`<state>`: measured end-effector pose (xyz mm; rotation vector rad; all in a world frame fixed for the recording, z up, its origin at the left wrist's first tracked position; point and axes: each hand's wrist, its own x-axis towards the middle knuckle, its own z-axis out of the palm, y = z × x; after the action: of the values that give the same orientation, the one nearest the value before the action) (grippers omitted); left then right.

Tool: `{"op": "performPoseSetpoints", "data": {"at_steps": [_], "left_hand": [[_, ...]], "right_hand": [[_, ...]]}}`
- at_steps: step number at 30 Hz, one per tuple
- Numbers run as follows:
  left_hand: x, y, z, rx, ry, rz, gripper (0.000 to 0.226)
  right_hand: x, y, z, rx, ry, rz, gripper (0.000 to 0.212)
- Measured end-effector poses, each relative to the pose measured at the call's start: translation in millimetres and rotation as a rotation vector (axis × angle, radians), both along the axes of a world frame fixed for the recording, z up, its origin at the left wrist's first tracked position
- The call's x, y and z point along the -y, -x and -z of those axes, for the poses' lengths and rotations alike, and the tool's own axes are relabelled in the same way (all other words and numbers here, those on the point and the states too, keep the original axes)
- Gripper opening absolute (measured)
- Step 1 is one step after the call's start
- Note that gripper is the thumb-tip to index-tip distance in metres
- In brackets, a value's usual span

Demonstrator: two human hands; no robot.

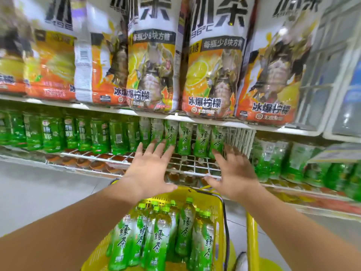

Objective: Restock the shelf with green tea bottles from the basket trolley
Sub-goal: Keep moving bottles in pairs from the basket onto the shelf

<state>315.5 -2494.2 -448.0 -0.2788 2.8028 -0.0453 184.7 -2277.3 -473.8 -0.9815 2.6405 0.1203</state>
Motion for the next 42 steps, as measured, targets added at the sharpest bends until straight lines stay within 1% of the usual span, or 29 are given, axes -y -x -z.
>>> {"op": "performPoseSetpoints", "data": {"at_steps": [5, 9, 15, 19, 23, 28, 36, 39, 42], "left_hand": [[16, -28, -25, -0.004, -0.019, 0.085, 0.121], [19, -48, -45, -0.01, -0.013, 0.163, 0.122], [9, -63, -60, -0.08, 0.002, 0.206, 0.117], [-1, -76, -45, -0.119, 0.026, 0.21, 0.114], [-14, -97, -26, -0.111, 0.077, 0.202, 0.114], [-33, -137, -22, -0.084, 0.132, 0.232, 0.116], [-44, -207, -29, -0.093, 0.116, 0.221, 0.114], [-36, -234, -17, -0.065, 0.108, 0.205, 0.116], [-24, -254, 2, 0.011, 0.096, 0.189, 0.116]], "right_hand": [[-3, -39, -36, 0.022, -0.045, 0.111, 0.092], [-8, -70, -66, -0.054, -0.058, 0.136, 0.094], [-25, -109, -91, -0.114, 0.002, 0.177, 0.096], [-34, -129, -81, -0.11, 0.013, 0.187, 0.097], [-42, -157, -59, -0.111, 0.051, 0.188, 0.099], [-65, -217, -41, -0.072, 0.133, 0.242, 0.098], [-88, -290, -33, -0.021, 0.079, 0.293, 0.101], [-77, -307, -21, 0.024, 0.073, 0.295, 0.098], [-60, -320, -6, 0.066, 0.054, 0.283, 0.097]]}}
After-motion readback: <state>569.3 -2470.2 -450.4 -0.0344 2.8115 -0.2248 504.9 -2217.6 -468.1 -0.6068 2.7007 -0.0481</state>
